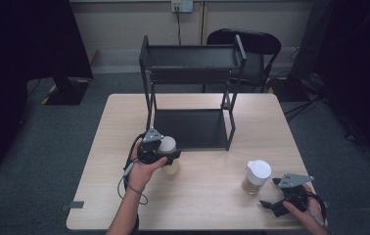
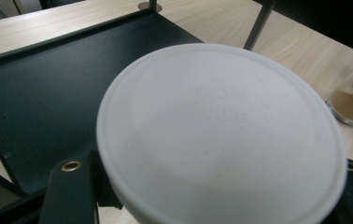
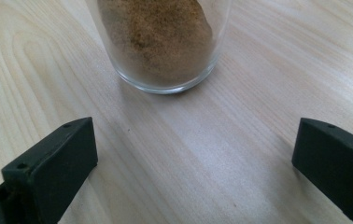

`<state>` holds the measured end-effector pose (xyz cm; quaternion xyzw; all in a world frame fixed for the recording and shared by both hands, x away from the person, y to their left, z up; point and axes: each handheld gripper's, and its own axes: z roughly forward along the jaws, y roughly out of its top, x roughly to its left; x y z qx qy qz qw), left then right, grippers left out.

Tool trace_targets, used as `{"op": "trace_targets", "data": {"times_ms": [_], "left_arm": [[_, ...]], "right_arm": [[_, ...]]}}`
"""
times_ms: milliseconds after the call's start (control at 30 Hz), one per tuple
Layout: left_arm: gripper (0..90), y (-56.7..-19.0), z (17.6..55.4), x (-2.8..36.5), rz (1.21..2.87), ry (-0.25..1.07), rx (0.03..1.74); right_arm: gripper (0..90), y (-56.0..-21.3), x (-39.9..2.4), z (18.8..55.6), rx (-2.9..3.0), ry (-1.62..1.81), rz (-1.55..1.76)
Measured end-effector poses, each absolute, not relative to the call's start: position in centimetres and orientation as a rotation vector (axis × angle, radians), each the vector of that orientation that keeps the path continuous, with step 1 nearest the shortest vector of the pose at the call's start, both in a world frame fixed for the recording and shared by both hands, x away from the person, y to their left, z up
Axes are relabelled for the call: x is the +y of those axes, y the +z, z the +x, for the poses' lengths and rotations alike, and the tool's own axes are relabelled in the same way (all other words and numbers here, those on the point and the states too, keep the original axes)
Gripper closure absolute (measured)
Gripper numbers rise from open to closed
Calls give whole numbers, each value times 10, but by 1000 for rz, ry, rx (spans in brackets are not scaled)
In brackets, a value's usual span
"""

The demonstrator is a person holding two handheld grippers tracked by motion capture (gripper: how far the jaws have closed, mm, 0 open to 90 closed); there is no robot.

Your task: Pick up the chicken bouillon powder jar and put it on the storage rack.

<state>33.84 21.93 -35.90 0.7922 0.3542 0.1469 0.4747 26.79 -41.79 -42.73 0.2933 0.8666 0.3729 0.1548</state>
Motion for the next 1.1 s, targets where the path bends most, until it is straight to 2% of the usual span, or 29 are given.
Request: {"op": "trace_targets", "data": {"times_ms": [1100], "left_arm": [[339, -308, 372, 217, 1911, 351, 869]], "right_arm": [[0, -427, -418, 268, 2483, 1069, 842]]}}
